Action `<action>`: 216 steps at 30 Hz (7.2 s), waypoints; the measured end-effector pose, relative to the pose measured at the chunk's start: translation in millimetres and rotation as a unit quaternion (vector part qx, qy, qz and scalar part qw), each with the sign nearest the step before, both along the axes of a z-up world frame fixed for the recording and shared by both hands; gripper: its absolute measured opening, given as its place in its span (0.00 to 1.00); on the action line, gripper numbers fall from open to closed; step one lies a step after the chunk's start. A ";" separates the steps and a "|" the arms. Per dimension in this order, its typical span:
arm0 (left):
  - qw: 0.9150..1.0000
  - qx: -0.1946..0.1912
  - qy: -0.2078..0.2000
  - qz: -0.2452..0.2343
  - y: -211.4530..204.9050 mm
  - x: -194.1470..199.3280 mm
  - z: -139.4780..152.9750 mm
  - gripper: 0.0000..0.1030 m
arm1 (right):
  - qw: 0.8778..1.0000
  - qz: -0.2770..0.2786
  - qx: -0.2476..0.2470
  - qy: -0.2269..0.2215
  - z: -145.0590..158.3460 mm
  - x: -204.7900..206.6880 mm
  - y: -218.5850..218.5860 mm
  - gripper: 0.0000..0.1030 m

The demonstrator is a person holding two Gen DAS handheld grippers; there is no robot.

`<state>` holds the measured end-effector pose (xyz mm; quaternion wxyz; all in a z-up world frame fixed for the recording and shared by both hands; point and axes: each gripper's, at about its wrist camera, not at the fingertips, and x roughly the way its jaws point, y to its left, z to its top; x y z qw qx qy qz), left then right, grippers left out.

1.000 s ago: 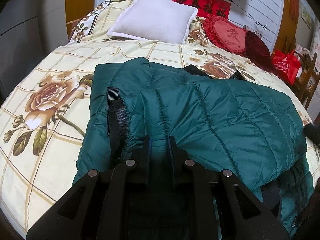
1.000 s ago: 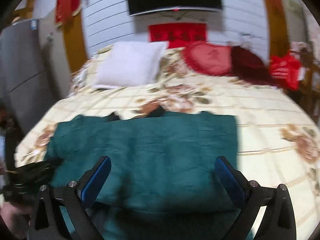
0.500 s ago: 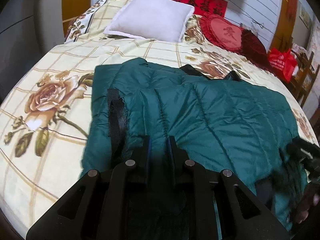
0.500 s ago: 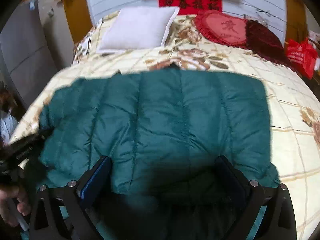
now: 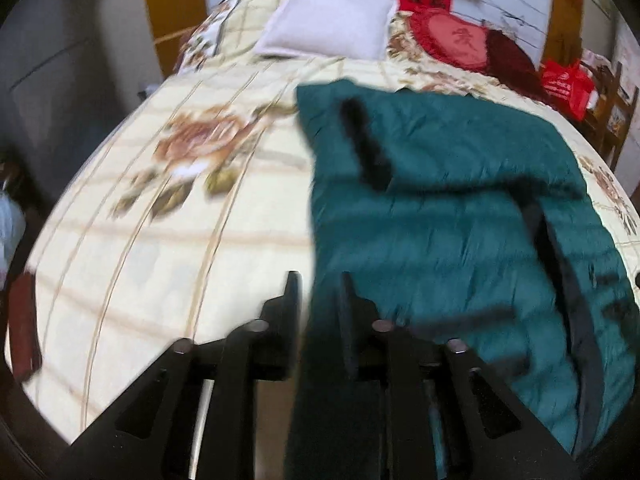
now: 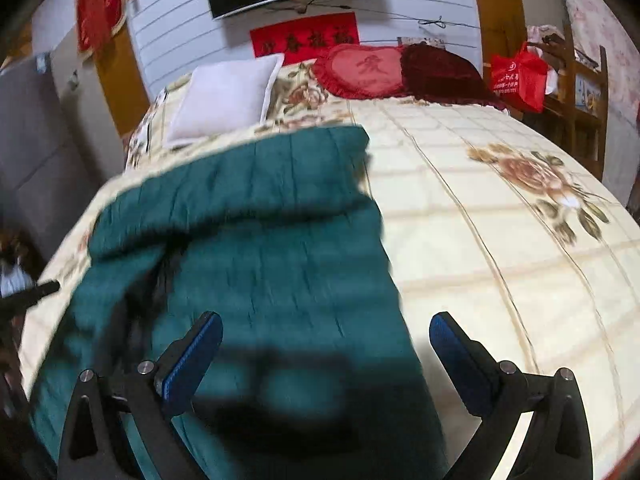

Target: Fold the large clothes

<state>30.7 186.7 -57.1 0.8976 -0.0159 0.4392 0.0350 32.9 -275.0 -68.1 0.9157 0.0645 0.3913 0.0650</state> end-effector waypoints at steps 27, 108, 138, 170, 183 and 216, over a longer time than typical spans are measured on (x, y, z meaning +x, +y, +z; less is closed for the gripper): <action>0.999 -0.042 -0.006 -0.007 5.7 -104.7 -37.7 0.71 | 0.996 0.057 0.039 0.052 -43.7 -83.9 -31.7 1.00; 0.989 -0.119 -0.011 -0.090 -13.1 -135.2 -40.7 0.44 | 0.971 0.092 0.213 0.054 -60.8 -109.4 -43.8 0.26; 0.968 -0.216 -0.081 -0.097 23.4 -253.8 37.2 0.08 | 0.964 0.130 0.225 -0.047 17.3 -218.3 -61.9 0.15; 0.954 -0.198 -0.224 -0.005 23.0 -82.6 141.3 0.08 | 0.962 0.049 0.190 -0.192 112.8 -67.1 -32.8 0.14; 0.977 -0.149 -0.149 0.035 12.2 72.8 67.5 0.08 | 0.979 -0.020 0.173 -0.105 59.4 75.4 0.4 0.14; 0.973 -0.117 -0.181 0.084 11.5 99.4 69.7 1.00 | 0.939 -0.039 0.338 -0.055 20.4 127.5 -19.0 0.84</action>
